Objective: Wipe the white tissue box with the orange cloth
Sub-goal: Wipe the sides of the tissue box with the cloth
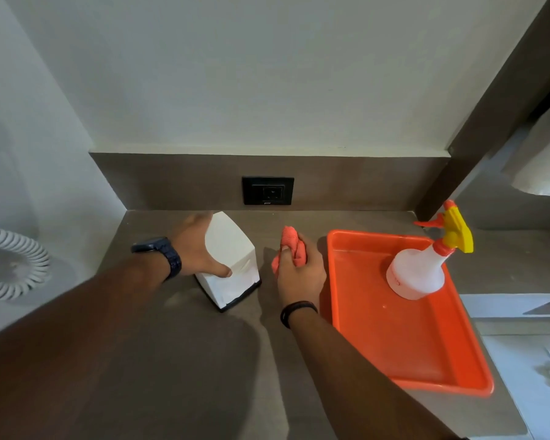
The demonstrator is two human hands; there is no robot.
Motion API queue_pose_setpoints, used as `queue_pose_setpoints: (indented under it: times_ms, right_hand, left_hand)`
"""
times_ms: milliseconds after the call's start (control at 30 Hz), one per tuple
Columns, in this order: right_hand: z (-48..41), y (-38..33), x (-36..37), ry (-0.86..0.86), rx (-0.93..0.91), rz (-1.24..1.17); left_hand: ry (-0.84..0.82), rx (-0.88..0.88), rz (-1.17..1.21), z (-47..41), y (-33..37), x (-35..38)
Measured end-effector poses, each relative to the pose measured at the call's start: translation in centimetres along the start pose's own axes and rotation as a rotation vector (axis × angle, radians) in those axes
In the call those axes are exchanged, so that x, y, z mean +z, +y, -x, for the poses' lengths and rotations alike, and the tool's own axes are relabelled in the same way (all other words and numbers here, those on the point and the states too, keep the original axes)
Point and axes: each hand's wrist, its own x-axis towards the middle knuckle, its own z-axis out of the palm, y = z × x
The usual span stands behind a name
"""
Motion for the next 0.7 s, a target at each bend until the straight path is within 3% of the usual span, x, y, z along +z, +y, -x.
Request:
queue_pose_setpoints:
  times_ms: [133, 267, 333, 467, 567, 633, 700]
  right_hand:
    - [-0.1, 0.0, 0.2, -0.054, 0.026, 0.001]
    - [0.7, -0.1, 0.7, -0.052, 0.039, -0.032]
    - [0.9, 0.1, 1.1, -0.055, 0.038, -0.061]
    - [1.1, 0.8, 1.4, -0.032, 0.046, -0.099]
    - [1.1, 1.5, 1.0, -0.024, 0.051, -0.09]
    - [1.0, 2.1, 0.8, -0.004, 0.037, -0.07]
    - [1.1, 2.5, 0.8, 0.01, 0.056, -0.079]
  left_hand:
    - [0.123, -0.24, 0.103, 0.7, 1.1, 1.5]
    - [0.082, -0.504, 0.067, 1.7, 1.0, 2.5]
    - [0.043, -0.424, 0.002, 1.7, 0.6, 1.7]
    - [-0.136, -0.062, -0.251, 0.8, -0.3, -0.2]
    - [-0.037, -0.107, -0.259, 0.7, 0.2, 0.3]
    - [0.054, -0.207, -0.158, 0.8, 0.9, 1.1]
    - [0.032, -0.336, 0.019, 0.7, 1.0, 1.6]
